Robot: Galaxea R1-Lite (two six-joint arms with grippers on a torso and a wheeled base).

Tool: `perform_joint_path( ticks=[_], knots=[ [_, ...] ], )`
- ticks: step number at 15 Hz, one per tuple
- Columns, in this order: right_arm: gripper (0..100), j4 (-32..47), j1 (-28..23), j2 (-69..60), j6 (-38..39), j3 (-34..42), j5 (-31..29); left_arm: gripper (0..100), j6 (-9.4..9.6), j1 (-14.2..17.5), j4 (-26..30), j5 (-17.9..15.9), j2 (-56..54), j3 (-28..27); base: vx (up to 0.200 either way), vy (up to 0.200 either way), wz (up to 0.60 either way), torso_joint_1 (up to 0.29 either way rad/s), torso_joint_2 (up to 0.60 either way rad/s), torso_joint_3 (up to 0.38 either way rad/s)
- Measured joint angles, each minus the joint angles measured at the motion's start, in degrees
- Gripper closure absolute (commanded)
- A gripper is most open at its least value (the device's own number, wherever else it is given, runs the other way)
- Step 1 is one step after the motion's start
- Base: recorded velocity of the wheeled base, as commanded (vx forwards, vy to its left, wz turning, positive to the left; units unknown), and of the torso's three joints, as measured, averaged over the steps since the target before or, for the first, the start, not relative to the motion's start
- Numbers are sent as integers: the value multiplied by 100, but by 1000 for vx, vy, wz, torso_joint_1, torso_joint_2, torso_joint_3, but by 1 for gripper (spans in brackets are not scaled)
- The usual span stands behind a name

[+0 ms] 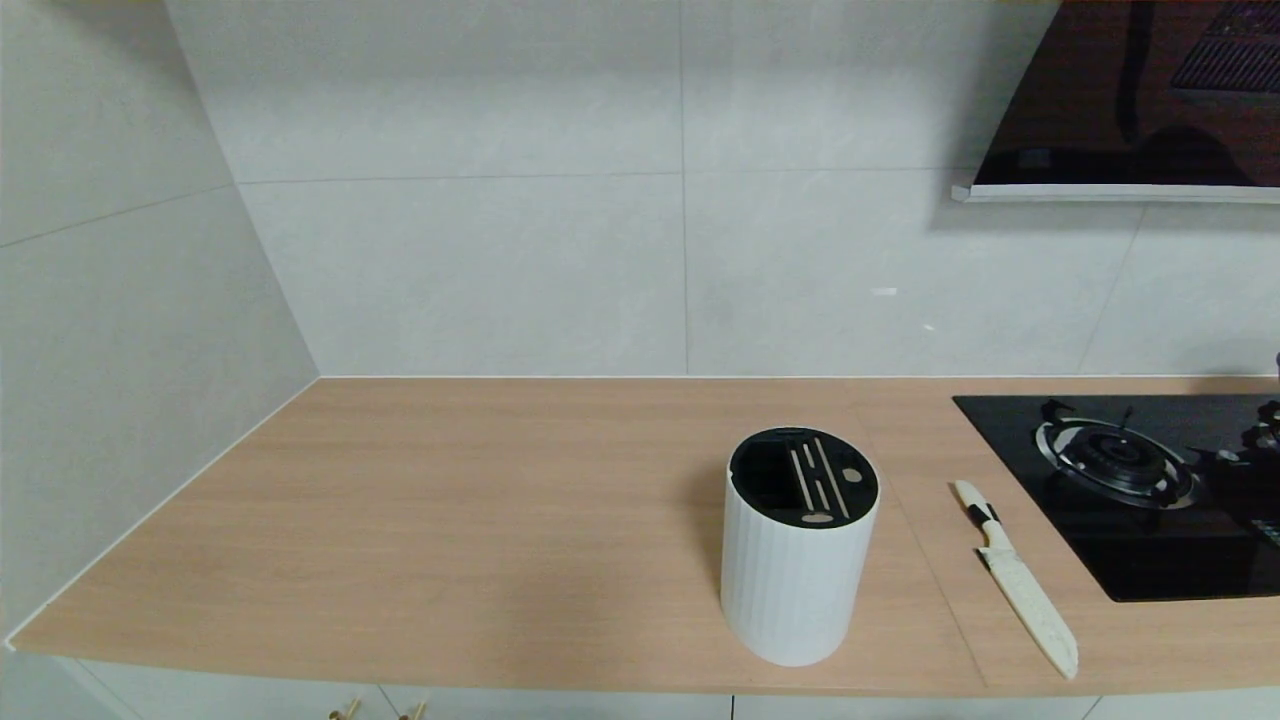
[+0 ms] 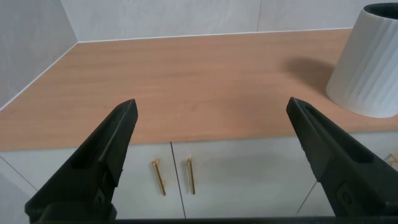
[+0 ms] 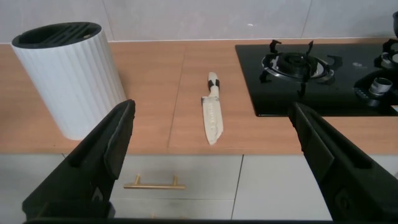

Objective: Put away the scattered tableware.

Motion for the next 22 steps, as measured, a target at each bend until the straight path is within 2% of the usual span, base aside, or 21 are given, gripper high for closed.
perform_joint_path(
  ticks=[6,10,17,22],
  knots=[
    [0,30,7,10,-294,-67,163,0,-2,0,2,-2,0,0,0,0,0,0,0,0],
    [0,18,165,711,-48,-863,579,0,-2,0,2,-2,2,0,0,0,0,0,0,0],
    [0,-122,429,3863,23,-1646,619,0,-2,0,2,0,2,0,0,0,0,0,0,0],
    [0,-1697,451,6516,39,-1866,592,0,-2,0,2,-2,0,0,0,0,0,0,0,0]
  ],
)
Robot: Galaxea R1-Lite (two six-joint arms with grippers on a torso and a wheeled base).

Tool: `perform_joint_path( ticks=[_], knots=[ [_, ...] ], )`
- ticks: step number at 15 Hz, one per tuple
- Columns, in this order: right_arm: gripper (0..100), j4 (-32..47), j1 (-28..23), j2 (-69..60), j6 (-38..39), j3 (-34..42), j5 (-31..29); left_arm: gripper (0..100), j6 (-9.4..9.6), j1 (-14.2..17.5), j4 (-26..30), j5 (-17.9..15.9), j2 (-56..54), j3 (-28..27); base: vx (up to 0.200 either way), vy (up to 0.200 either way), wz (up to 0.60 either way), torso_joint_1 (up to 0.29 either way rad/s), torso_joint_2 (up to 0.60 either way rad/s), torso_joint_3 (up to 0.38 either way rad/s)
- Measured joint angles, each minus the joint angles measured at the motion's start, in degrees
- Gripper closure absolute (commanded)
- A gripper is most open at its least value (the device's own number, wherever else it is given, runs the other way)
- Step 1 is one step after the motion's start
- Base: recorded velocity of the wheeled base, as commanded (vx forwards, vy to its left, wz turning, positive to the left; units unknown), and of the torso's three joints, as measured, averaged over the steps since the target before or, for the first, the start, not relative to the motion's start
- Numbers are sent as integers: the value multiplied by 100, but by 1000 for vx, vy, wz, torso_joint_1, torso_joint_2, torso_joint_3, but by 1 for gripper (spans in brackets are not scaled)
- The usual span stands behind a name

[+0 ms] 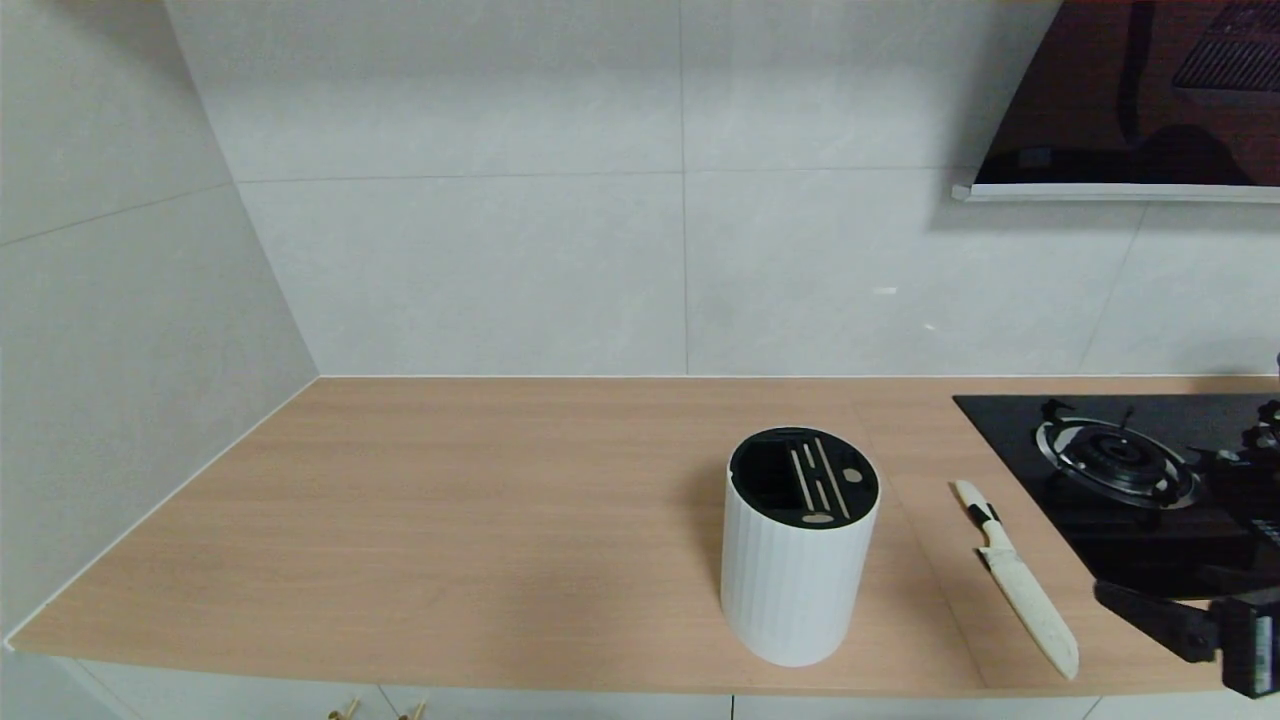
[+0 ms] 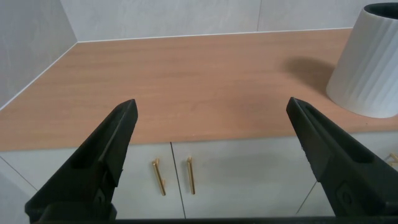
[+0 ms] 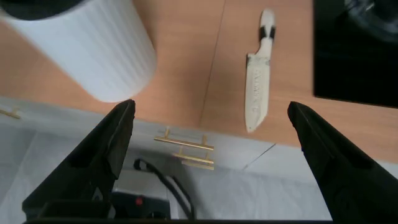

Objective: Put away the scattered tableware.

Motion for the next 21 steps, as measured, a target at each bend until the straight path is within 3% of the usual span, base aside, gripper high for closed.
perform_joint_path(
  ticks=[7,14,21],
  knots=[
    [0,-2214,-5,2784,-44,-89,-795,0,2,0,2,0,2,0,0,0,0,0,0,0],
    [0,-2498,-60,4631,-49,-701,-981,0,2,0,2,0,0,0,0,0,0,0,0,0],
    [0,-3900,-276,5810,-139,-1012,-992,0,0,0,2,0,0,0,0,0,0,0,0,0]
  ],
)
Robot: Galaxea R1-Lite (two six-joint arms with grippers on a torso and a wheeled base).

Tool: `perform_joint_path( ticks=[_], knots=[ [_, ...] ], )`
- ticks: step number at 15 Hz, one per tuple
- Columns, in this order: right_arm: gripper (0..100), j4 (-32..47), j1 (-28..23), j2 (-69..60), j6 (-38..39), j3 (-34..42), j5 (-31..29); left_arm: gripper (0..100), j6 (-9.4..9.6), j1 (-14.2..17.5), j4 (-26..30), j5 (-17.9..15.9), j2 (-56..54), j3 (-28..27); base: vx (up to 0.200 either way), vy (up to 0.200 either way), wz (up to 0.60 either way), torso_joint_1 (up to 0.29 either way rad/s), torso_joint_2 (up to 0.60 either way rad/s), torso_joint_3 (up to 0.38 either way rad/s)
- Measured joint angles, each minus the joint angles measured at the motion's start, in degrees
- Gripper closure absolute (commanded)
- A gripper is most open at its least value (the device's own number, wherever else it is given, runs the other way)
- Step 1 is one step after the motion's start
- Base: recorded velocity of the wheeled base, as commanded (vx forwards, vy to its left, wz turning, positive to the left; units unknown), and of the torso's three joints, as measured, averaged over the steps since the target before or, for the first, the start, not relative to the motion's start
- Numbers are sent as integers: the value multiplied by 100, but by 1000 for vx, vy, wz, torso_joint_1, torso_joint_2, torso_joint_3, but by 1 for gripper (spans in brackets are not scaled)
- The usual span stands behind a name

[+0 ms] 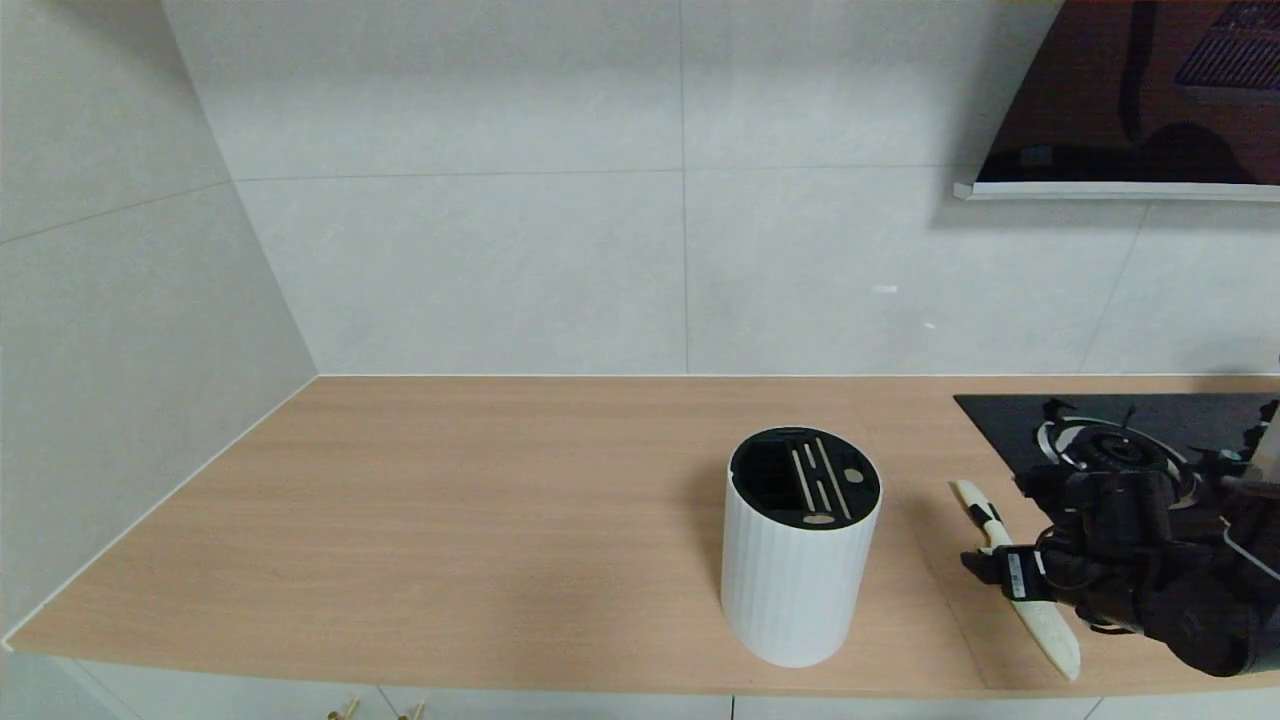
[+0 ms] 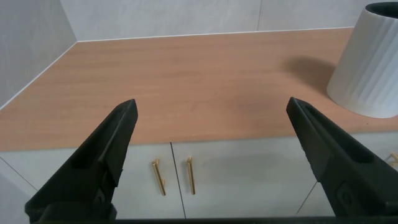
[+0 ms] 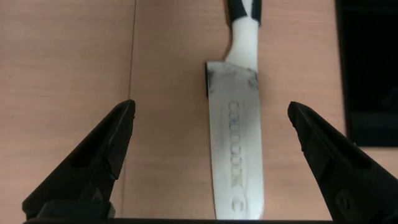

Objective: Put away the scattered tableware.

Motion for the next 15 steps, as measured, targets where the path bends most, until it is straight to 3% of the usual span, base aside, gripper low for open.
perform_joint_path(
  ticks=[5,15],
  knots=[
    [0,-758,-151,590,-13,-157,-2,0,0,0,0,0,0,0,0,0,0,0,0,0],
    [0,-1172,-235,1139,-2,-350,-60,0,-1,0,0,2,2,0,0,0,0,0,0,0]
  ],
)
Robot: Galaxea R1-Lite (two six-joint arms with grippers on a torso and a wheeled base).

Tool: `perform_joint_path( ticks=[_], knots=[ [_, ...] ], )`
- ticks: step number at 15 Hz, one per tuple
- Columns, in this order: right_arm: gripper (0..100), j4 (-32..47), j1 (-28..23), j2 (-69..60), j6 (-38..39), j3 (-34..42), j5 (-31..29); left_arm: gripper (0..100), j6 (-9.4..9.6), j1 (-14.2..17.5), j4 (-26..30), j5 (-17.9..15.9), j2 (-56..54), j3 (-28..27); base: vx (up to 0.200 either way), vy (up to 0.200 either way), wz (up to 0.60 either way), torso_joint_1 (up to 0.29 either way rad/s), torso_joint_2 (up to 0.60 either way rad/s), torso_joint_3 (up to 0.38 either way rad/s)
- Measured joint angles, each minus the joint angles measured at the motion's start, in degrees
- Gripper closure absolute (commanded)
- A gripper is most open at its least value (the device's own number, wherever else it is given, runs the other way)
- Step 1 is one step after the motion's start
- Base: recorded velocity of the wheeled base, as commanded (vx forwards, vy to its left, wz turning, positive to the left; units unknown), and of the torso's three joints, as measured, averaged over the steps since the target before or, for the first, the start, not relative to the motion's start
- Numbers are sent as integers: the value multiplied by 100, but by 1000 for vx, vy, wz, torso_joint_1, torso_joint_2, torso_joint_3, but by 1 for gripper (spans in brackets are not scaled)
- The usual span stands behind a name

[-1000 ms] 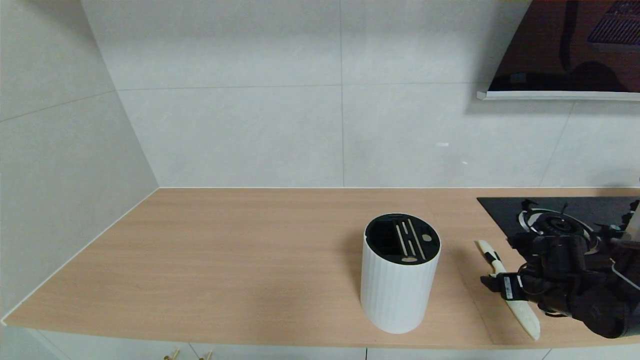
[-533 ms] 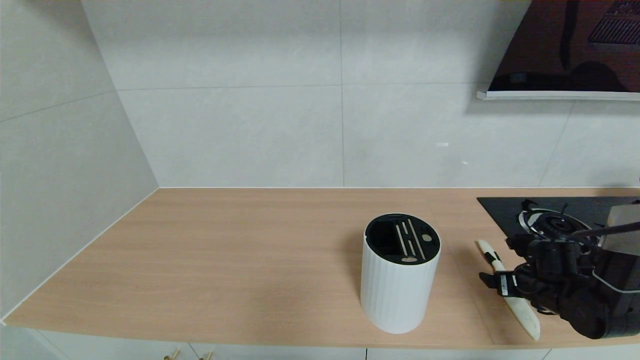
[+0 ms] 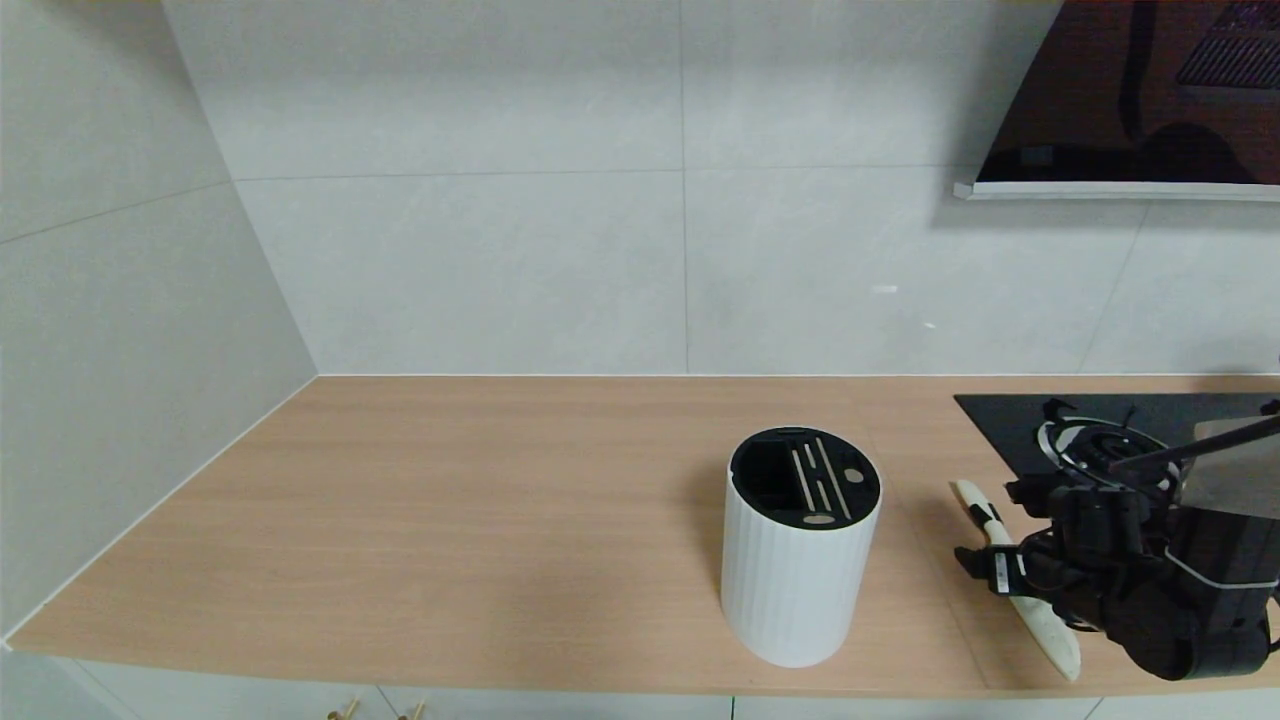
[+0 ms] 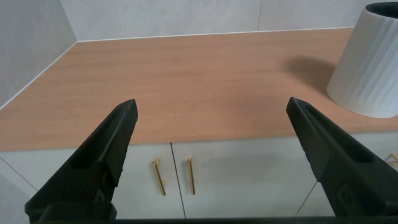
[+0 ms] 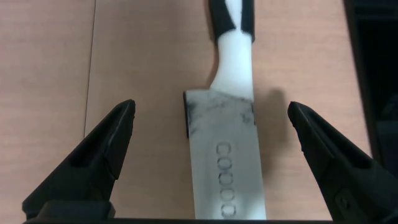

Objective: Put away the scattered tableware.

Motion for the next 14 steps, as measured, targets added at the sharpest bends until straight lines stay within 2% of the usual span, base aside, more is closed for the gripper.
perform_joint_path(
  ticks=[7,8,14],
  knots=[
    [0,-74,-59,168,-7,-74,-61,0,0,0,2,0,-2,0,0,0,0,0,0,0],
    [100,-77,-63,177,-7,-76,-59,0,0,0,0,0,-2,0,0,0,0,0,0,0],
    [100,-72,-63,188,-5,-63,-56,0,0,0,0,0,0,0,0,0,0,0,0,0]
  ],
)
